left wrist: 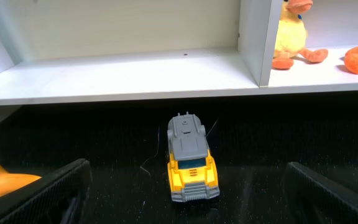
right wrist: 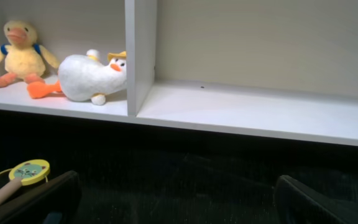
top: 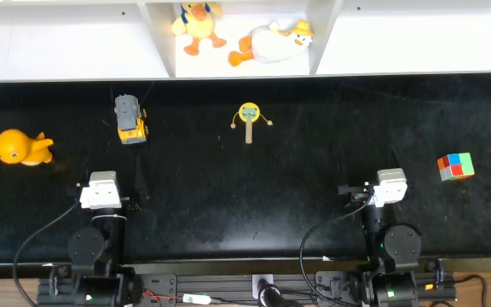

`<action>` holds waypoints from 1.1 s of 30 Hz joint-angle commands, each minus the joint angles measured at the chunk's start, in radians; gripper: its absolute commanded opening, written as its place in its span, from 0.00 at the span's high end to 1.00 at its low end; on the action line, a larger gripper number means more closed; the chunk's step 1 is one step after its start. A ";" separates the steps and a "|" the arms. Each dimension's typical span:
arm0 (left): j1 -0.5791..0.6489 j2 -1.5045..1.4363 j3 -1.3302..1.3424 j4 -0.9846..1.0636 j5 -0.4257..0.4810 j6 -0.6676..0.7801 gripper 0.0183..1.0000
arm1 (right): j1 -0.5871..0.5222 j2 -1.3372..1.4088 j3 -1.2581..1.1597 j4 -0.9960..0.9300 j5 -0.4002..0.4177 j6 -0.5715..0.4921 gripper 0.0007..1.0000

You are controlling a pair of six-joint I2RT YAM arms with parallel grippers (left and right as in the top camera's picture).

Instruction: Store Toys

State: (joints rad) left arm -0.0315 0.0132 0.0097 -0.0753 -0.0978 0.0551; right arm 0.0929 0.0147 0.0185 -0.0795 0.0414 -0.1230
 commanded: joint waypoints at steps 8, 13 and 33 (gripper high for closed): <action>-0.004 -0.010 -0.002 -0.002 0.003 -0.003 0.00 | -0.002 -0.011 -0.014 0.005 0.001 0.011 0.00; 0.007 -0.007 0.045 -0.028 0.007 -0.003 0.00 | -0.002 -0.011 -0.014 0.005 0.001 0.011 0.01; 0.423 0.737 0.748 -0.558 0.412 0.137 0.01 | -0.002 -0.011 -0.014 0.005 0.001 0.011 0.00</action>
State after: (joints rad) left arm 0.3103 0.6689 0.7071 -0.6292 0.1303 0.0597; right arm 0.0933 0.0147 0.0185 -0.0792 0.0410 -0.1230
